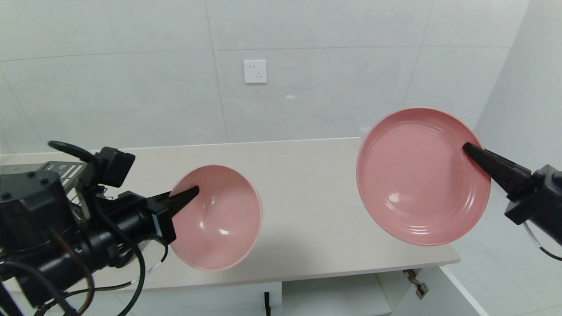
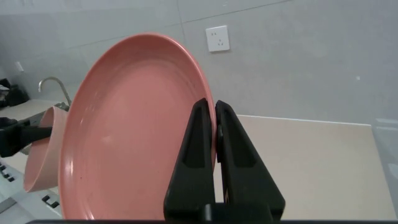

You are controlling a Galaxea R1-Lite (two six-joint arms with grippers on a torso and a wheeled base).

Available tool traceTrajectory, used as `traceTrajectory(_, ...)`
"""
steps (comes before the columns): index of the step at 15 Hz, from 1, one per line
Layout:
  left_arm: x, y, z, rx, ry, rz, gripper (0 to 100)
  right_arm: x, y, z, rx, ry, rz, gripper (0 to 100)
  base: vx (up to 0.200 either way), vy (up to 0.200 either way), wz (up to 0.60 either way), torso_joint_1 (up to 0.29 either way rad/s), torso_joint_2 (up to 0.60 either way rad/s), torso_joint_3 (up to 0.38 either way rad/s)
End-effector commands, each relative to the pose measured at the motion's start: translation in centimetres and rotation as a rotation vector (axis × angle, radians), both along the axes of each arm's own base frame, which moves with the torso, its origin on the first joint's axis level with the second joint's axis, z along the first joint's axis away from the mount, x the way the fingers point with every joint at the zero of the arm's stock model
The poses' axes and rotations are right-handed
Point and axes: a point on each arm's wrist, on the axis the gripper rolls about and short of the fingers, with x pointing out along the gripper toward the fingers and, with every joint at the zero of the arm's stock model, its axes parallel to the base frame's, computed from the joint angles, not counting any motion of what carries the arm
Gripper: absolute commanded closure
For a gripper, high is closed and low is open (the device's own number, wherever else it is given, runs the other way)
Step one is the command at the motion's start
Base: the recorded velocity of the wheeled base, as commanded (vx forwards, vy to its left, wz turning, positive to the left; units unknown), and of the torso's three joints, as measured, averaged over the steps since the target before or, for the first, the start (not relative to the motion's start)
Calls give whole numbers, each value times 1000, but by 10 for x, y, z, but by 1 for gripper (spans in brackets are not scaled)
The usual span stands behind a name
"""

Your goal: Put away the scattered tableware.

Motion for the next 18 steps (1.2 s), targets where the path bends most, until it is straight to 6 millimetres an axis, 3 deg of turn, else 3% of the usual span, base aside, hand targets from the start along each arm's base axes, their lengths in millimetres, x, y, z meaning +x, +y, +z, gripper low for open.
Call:
traceTrajectory(1, -29, 17, 10, -21, -51, 16, 100, -4, 8, 0, -1, -1, 44, 100, 0, 0, 0, 0, 0, 0)
traceTrajectory(7, -40, 22, 1, 2, -15, 5, 100, -5, 8, 6, 10, -33, 27, 100, 0, 0, 0, 0, 0, 0)
traceTrajectory(11, -39, 36, -17, -18, 87, 94, 100, -7, 7, -2, 14, 5, -29, 100, 0, 0, 0, 0, 0, 0)
traceTrajectory(13, -39, 34, -28, -13, 135, 45, 100, -4, 8, -3, 12, 15, -27, 100, 0, 0, 0, 0, 0, 0)
traceTrajectory(16, -42, 34, -28, -25, 95, 30, 100, 1, 7, -4, 7, 18, -40, 100, 0, 0, 0, 0, 0, 0)
traceTrajectory(18, -42, 34, -26, -31, 68, 28, 100, 2, 8, -3, 7, 13, -39, 100, -200, 0, 0, 5, 2, 2)
